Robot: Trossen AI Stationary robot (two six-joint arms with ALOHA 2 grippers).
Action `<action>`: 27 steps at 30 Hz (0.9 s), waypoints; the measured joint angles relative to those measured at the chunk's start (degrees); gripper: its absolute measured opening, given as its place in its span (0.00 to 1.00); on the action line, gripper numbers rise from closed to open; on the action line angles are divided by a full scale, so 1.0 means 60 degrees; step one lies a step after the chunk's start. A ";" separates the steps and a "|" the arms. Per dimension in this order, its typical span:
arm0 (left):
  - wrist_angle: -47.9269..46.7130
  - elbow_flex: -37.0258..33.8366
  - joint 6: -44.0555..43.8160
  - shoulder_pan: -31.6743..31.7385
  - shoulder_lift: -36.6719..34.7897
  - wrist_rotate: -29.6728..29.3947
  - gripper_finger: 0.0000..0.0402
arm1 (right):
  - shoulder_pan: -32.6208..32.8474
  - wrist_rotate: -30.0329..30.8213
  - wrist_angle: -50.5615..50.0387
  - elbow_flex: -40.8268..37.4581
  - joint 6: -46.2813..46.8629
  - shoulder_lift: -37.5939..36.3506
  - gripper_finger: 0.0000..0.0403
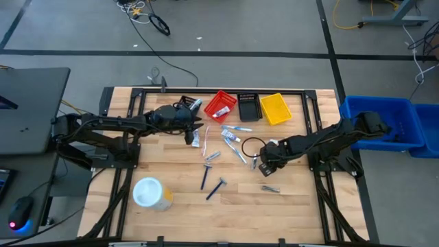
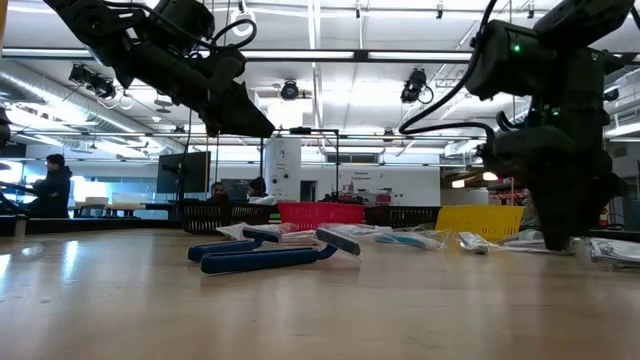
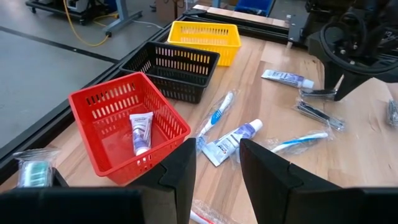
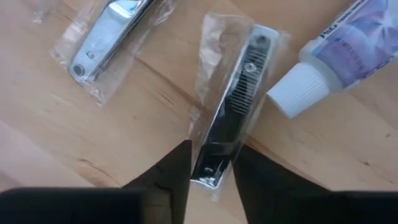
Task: Pick & Place Travel size toiletries
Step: Put the nail cutter into the right black bin
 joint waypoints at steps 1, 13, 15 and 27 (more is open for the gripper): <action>0.0000 0.0000 -0.0004 -0.0003 0.0000 0.0000 0.32 | -0.0002 0.0003 -0.0014 -0.0003 -0.0035 0.0000 0.28; 0.0000 0.0004 -0.0004 0.0001 0.0000 -0.0003 0.32 | 0.0013 -0.0162 -0.0167 0.0458 -0.0760 0.0052 0.22; 0.0004 0.0004 -0.0004 -0.0002 0.0000 -0.0001 0.32 | -0.0020 -0.0164 -0.0148 0.0792 -0.0977 0.0005 0.21; 0.0000 0.0004 0.0086 -0.0003 0.0002 0.0010 0.32 | -0.0708 0.0663 -0.1372 0.2115 -0.2243 -0.0499 0.21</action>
